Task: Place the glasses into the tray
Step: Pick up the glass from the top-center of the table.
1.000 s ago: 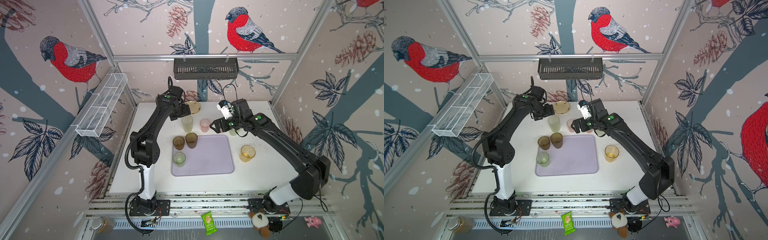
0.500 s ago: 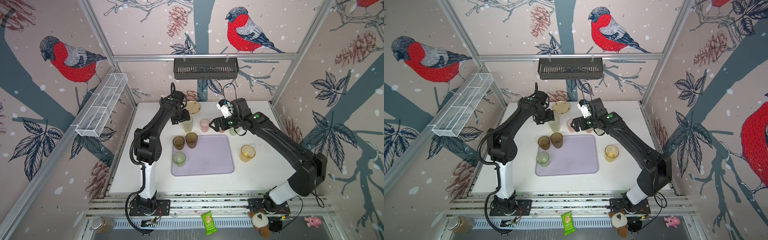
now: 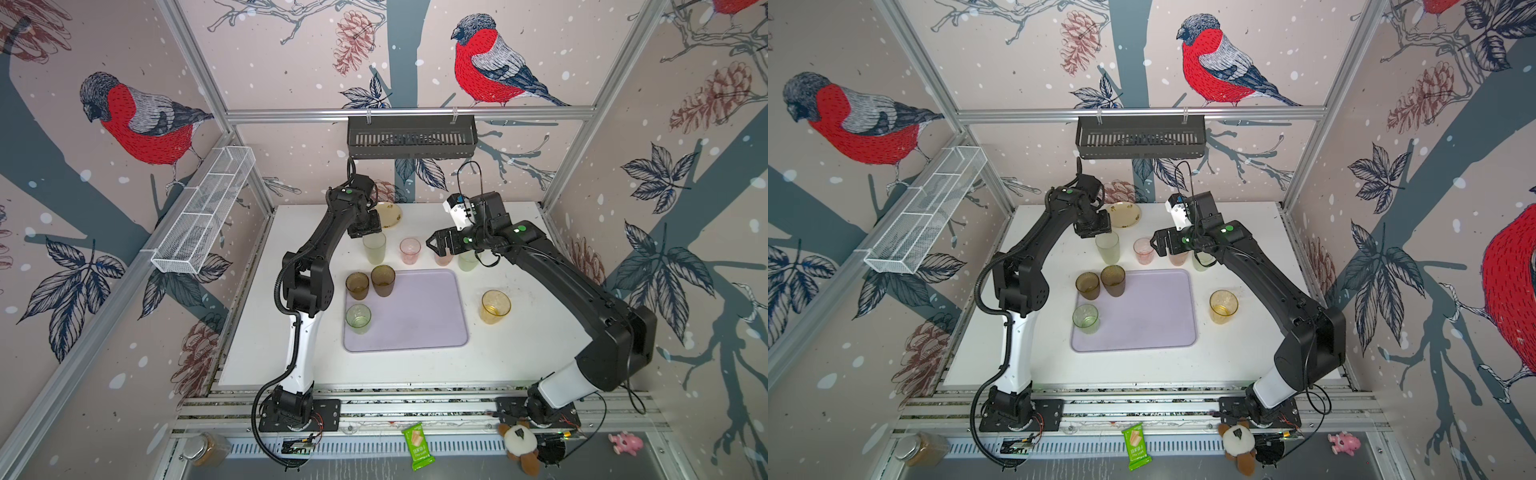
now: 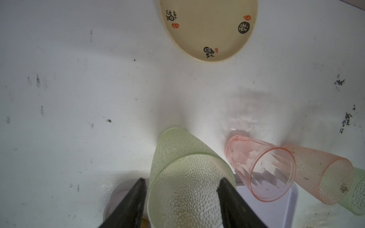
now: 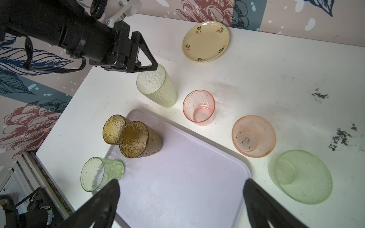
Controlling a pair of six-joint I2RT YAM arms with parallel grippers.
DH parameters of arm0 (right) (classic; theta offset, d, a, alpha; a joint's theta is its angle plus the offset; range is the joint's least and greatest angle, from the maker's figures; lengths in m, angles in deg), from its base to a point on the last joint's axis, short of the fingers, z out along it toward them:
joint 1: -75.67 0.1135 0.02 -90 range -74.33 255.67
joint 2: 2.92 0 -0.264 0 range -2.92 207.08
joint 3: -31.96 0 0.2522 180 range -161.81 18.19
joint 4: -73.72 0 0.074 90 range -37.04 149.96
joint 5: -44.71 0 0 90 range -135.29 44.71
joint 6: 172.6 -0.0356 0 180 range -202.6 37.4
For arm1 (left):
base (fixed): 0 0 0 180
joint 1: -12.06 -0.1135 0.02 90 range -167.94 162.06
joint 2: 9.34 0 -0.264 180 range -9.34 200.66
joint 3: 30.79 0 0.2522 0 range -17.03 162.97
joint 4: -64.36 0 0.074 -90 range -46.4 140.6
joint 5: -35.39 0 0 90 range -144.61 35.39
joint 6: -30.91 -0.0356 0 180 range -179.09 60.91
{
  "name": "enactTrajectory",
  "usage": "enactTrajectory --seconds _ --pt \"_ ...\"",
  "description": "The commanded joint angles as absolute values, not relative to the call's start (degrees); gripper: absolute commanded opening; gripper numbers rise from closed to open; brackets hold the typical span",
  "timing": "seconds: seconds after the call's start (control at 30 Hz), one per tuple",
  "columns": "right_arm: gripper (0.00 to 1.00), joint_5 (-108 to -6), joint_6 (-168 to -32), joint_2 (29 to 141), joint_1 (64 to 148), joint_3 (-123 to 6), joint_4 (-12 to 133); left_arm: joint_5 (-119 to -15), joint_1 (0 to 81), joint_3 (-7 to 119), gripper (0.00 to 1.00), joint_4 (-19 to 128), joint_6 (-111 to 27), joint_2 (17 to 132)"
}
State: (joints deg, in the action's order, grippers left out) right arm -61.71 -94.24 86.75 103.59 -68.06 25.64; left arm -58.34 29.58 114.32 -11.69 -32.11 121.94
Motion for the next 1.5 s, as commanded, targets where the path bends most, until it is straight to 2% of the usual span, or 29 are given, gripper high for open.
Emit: enactTrajectory --seconds 0.0,0.3,1.47 --pt "0.98 -62.2 -94.1 86.7 103.0 -68.3 25.7 -56.4 29.7 115.0 0.57 -15.4 -33.1 122.3" --pt "0.98 -62.3 -93.9 87.8 102.0 -68.9 25.7 -55.1 29.7 113.1 0.5 -15.0 -32.9 122.2" --pt "0.98 -60.9 -94.9 86.7 101.4 -69.0 25.8 -53.4 30.1 110.0 0.08 -13.9 -33.7 121.3"
